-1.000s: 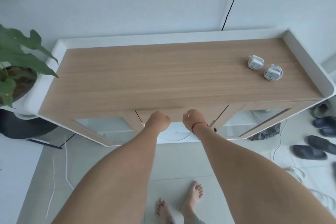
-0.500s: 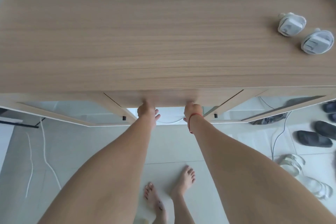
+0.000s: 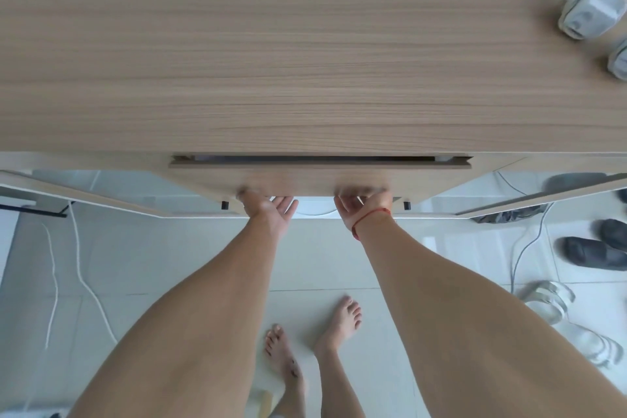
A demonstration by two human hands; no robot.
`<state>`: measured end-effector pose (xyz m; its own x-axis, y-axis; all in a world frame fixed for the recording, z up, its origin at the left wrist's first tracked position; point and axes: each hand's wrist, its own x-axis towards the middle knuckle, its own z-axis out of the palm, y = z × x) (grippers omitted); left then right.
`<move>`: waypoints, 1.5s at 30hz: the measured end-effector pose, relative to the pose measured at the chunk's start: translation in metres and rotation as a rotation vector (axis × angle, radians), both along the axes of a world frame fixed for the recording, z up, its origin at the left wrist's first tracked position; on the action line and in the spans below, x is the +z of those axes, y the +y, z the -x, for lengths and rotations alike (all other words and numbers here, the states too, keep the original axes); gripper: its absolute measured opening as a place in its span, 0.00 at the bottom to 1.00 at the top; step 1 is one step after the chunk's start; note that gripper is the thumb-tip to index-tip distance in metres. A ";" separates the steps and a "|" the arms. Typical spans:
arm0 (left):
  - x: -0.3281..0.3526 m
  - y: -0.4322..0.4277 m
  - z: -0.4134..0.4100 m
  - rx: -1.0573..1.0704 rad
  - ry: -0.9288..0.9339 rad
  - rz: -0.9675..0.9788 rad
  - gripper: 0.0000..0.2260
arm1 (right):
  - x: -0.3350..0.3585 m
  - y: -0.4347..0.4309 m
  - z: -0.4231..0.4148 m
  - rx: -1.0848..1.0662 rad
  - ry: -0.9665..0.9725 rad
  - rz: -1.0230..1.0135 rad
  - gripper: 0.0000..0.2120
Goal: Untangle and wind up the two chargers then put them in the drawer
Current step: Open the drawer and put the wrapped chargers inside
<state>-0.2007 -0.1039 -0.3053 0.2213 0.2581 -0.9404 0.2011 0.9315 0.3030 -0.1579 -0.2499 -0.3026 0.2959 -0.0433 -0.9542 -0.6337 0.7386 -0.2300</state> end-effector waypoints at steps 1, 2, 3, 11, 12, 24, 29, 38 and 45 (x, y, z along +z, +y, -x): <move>0.001 -0.001 0.004 -0.005 0.014 0.001 0.29 | 0.001 -0.001 0.004 -0.002 0.019 -0.008 0.21; 0.003 -0.001 0.007 -0.009 0.027 0.005 0.28 | 0.003 -0.002 0.009 0.004 0.033 -0.013 0.22; 0.005 -0.001 0.010 -0.013 0.038 0.004 0.27 | 0.004 -0.002 0.014 -0.001 0.047 -0.020 0.23; 0.074 0.014 0.034 0.116 0.278 -0.532 0.25 | 0.074 -0.034 0.035 -0.101 0.031 0.184 0.33; 0.087 0.017 0.036 0.132 0.323 -0.584 0.27 | 0.088 -0.038 0.034 -0.079 0.028 0.309 0.34; 0.113 0.003 0.069 -1.305 0.225 -1.460 0.18 | 0.132 -0.005 0.063 1.573 -0.566 1.294 0.22; 0.122 0.009 0.077 -1.530 0.266 -1.432 0.18 | 0.136 0.003 0.076 1.762 -0.460 1.314 0.22; 0.160 0.009 0.085 -1.640 0.334 -1.204 0.14 | 0.170 0.003 0.089 1.883 -0.225 1.169 0.20; 0.217 0.001 0.056 -1.500 0.127 -1.273 0.14 | 0.222 0.006 0.067 1.612 -0.479 1.294 0.23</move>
<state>-0.2567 -0.1027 -0.0882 0.8241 0.3823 -0.4179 0.5558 -0.6880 0.4666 -0.2251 -0.2437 -0.0802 0.8888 0.0261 -0.4576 -0.1442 -0.9318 -0.3330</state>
